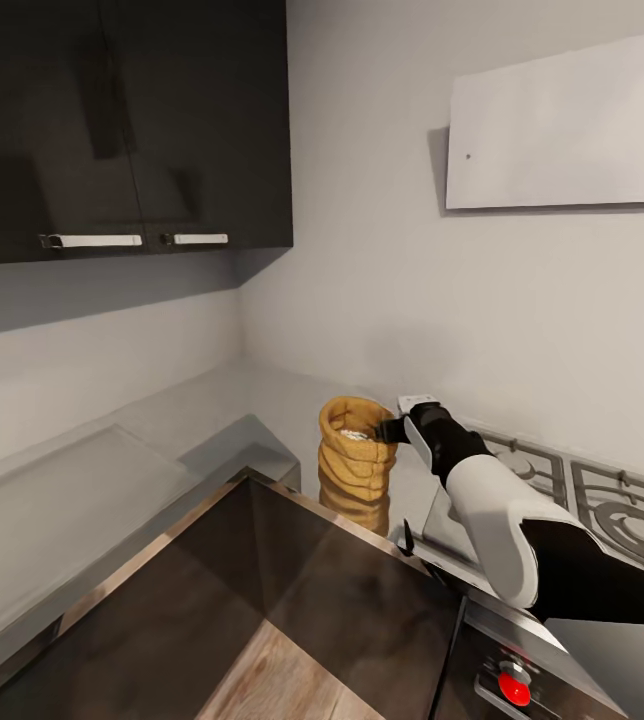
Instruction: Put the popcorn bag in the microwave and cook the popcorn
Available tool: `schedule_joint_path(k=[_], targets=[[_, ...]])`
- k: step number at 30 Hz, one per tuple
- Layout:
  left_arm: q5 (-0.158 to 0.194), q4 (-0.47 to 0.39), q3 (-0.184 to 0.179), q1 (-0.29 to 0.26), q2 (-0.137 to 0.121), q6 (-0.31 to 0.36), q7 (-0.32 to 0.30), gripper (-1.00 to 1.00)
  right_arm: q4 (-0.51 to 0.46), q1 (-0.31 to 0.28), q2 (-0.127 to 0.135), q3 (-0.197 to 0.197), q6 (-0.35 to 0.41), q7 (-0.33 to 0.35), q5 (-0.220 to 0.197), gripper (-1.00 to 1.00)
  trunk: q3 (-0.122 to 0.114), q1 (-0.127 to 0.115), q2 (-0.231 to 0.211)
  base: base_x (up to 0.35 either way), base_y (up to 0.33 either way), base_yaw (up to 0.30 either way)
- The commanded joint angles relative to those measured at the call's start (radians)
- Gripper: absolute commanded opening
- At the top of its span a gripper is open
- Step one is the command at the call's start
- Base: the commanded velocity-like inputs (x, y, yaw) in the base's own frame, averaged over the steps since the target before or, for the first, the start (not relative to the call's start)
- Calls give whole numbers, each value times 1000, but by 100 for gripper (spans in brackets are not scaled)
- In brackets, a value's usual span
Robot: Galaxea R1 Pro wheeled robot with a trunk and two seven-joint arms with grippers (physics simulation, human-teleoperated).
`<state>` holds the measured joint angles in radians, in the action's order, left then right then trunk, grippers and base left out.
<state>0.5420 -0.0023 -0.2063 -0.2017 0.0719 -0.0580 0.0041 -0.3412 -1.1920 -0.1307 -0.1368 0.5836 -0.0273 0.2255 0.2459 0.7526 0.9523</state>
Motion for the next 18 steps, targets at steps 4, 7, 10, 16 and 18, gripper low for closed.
schedule_joint_path(k=[4,7,10,16,18], targets=[[9,1,-8,-1,0,-3,0,100,6,0,-1,-7,4,3,8,100,2,0,1,0,0,0],[9,1,-8,-1,0,-3,0,100,7,0,-2,-7,4,4,8,100,2,0,1,0,0,0],[9,1,-8,-1,0,-3,0,100,7,0,-3,-7,5,4,8,100,2,0,1,0,0,0],[7,1,-8,-1,0,-3,-1,100,7,0,-3,-7,5,4,8,100,2,0,1,32,0,0],[7,1,-8,-1,0,-3,-1,100,7,0,-2,-7,5,4,8,100,2,0,1,167,0,0]])
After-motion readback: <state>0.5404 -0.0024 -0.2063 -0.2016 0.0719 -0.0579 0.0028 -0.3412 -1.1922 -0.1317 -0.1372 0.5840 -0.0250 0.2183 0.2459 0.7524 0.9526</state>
